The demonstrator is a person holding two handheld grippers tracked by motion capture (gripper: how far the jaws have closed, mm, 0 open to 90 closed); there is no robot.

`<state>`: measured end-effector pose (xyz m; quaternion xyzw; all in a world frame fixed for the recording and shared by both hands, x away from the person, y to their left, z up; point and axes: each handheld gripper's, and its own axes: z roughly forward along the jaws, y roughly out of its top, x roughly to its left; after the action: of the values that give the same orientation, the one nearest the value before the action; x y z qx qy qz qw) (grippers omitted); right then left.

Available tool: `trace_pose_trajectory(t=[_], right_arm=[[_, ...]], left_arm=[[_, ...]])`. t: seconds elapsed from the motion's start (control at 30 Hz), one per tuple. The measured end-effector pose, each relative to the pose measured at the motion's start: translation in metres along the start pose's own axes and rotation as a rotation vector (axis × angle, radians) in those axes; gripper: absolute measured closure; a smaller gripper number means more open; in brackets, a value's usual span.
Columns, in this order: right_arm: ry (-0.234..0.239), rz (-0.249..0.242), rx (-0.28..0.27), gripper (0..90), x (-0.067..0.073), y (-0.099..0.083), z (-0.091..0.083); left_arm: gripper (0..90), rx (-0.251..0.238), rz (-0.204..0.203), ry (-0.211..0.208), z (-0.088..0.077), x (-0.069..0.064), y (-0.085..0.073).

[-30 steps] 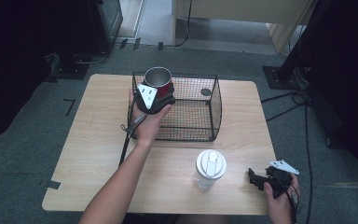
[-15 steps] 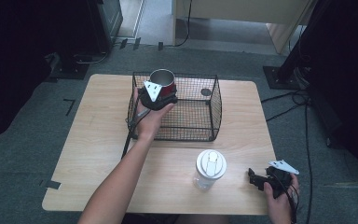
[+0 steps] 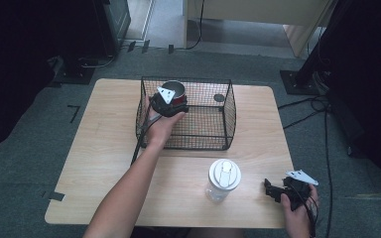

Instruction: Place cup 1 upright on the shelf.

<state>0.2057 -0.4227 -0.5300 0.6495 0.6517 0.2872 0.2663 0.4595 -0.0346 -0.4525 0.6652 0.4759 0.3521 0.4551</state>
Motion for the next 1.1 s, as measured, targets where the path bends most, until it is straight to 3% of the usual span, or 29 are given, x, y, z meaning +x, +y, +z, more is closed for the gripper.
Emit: trace_pose_trajectory(t=[0.23, 0.5, 0.73, 1.0, 1.1], right_arm=[[0.0, 0.001, 0.001, 0.0, 0.0001, 0.0, -0.0001], [0.0, 0.001, 0.0, 0.0, 0.0001, 0.0, 0.0], [0.0, 0.001, 0.0, 0.0, 0.0, 0.0, 0.0], [0.0, 0.001, 0.001, 0.0, 0.0001, 0.0, 0.0], [0.0, 0.001, 0.001, 0.0, 0.0001, 0.0, 0.0]], left_arm=[[7.8, 0.056, 0.019, 0.029, 0.0041, -0.0002, -0.0015], [7.8, 0.117, 0.037, 0.021, 0.0076, -0.0016, -0.0009], [7.7, 0.12, 0.043, 0.016, 0.0086, -0.0016, -0.0016], [6.9, 0.154, -0.011, 0.02, 0.0061, 0.0022, 0.0009], [4.6, 0.144, -0.028, 0.052, 0.0043, 0.0022, 0.0024]])
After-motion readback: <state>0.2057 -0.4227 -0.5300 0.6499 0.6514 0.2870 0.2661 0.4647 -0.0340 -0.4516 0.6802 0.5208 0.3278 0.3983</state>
